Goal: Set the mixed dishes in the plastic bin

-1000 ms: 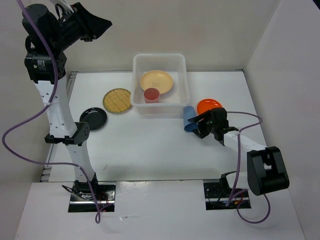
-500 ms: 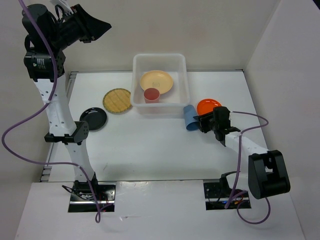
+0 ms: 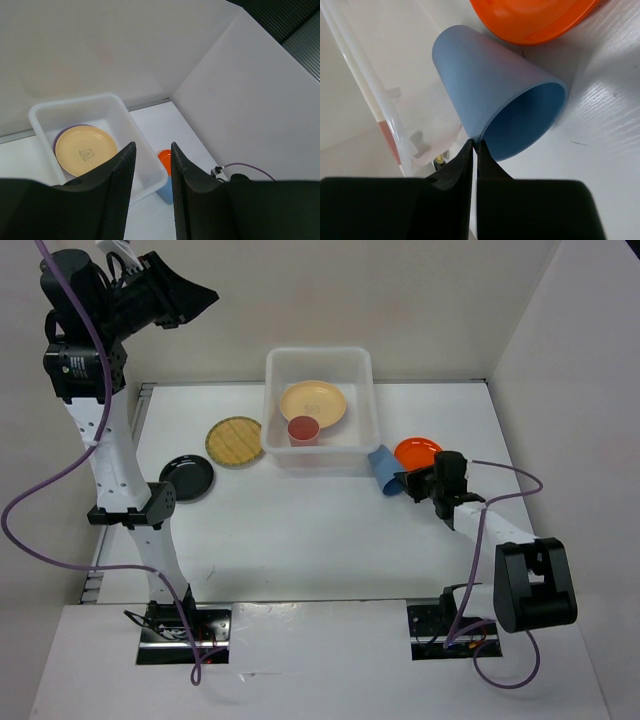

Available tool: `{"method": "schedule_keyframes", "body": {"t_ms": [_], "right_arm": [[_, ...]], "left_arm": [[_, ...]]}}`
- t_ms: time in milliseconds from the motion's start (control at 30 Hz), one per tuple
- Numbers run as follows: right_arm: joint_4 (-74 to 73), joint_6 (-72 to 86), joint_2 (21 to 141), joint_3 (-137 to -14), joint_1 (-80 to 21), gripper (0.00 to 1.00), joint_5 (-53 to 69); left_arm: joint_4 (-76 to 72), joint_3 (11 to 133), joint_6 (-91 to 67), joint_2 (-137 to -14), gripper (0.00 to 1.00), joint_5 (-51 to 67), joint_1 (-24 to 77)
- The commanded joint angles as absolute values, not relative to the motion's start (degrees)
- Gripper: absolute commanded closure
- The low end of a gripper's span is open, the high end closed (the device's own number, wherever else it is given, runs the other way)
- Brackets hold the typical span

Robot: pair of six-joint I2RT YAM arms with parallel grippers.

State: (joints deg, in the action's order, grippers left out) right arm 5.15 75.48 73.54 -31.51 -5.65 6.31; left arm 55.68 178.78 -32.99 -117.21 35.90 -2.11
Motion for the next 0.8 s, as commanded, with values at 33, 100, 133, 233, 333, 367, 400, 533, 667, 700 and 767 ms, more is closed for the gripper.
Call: {"method": "schedule_keyframes", "body": {"t_ms": [33,100,133,233,333,367,400,533,667,700,767], "right_arm": [[3.00,72.95,70.24,-32.52,-5.19,1.00,6.15],[-1.83,72.25,65.85,-34.09,-5.19,1.00,5.63],[-3.85,71.38,64.35,-34.80,-5.19,1.00,5.63],[-12.28,68.56,57.94,-37.35,-5.19,1.00,4.92],[-19.58,65.75,51.26,-39.19,-4.66,1.00,4.92],[-21.25,65.13,49.67,-39.20,-4.66,1.00,4.92],[-22.75,64.52,46.87,-39.90,-4.66,1.00,5.62],[-29.43,61.71,40.88,-42.36,-4.66,1.00,6.24],[-31.99,58.29,39.38,-49.37,-4.66,1.00,8.17],[-31.99,57.49,40.59,-50.87,-4.66,1.00,8.96],[-31.30,55.12,44.72,-55.08,-4.66,1.00,12.82]], "left_arm": [[56.25,179.74,-31.99,-115.22,0.59,37.35,-2.37],[56.78,179.74,-31.99,-114.61,0.59,37.35,-2.37],[56.78,179.74,-31.99,-114.61,0.59,37.35,-2.37],[57.30,179.74,-32.51,-114.08,0.59,38.58,-2.37],[58.35,179.74,-32.52,-113.47,0.59,38.58,-2.37],[58.88,179.74,-32.52,-113.47,0.59,38.58,-2.37],[58.89,179.74,-31.91,-113.47,0.59,38.58,-1.76],[59.94,179.74,-31.90,-112.85,0.59,38.58,-1.23],[59.94,179.74,-31.90,-111.80,0.59,38.58,-1.23],[59.94,179.74,-31.90,-111.80,0.59,38.58,-1.23],[59.41,179.74,-31.90,-111.80,0.59,38.06,-1.23]]}}
